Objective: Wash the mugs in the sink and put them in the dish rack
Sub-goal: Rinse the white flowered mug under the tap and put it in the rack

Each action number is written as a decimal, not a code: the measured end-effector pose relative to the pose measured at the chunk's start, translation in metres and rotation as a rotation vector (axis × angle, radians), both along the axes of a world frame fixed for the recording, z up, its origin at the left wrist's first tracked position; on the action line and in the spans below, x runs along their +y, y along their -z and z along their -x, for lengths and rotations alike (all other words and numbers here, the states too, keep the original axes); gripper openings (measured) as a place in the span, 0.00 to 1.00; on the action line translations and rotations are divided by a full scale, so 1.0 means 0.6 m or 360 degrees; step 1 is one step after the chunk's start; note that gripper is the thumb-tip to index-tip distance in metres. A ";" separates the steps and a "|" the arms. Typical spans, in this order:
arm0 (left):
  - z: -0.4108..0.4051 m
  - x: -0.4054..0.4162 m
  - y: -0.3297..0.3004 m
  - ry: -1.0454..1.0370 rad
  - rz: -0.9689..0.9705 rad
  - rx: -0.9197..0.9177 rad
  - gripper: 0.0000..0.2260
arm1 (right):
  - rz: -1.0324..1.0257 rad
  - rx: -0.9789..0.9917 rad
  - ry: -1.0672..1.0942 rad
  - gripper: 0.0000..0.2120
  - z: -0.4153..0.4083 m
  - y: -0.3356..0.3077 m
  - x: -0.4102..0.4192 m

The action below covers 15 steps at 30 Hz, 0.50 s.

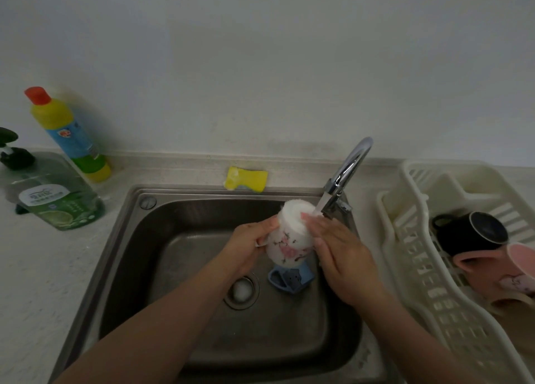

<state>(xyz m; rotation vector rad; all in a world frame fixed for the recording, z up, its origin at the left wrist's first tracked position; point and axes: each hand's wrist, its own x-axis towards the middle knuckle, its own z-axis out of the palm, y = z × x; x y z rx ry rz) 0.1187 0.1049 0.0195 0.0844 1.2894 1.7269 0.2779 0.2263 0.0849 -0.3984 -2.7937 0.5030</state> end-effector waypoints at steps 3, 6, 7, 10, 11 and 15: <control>-0.006 0.007 -0.001 0.0036 0.0045 0.0013 0.17 | 0.0105 -0.0006 0.0204 0.26 0.039 0.012 0.006; -0.006 0.018 -0.017 0.0025 -0.0017 -0.0143 0.19 | -0.0054 0.0018 0.0121 0.26 0.057 0.014 -0.021; -0.004 0.018 -0.019 0.0036 -0.0020 -0.0189 0.26 | -0.0152 0.0054 0.0052 0.24 0.045 0.017 -0.026; -0.007 0.010 -0.024 0.0090 0.0128 -0.0155 0.30 | -0.0281 0.0034 -0.0133 0.23 -0.004 0.024 -0.015; -0.010 0.011 -0.026 0.0122 0.0181 -0.0144 0.25 | -0.0313 0.0033 -0.0145 0.24 -0.007 0.026 -0.003; -0.013 0.021 -0.035 0.0223 0.0318 -0.0091 0.15 | -0.0382 -0.0113 0.0057 0.24 0.039 0.024 0.012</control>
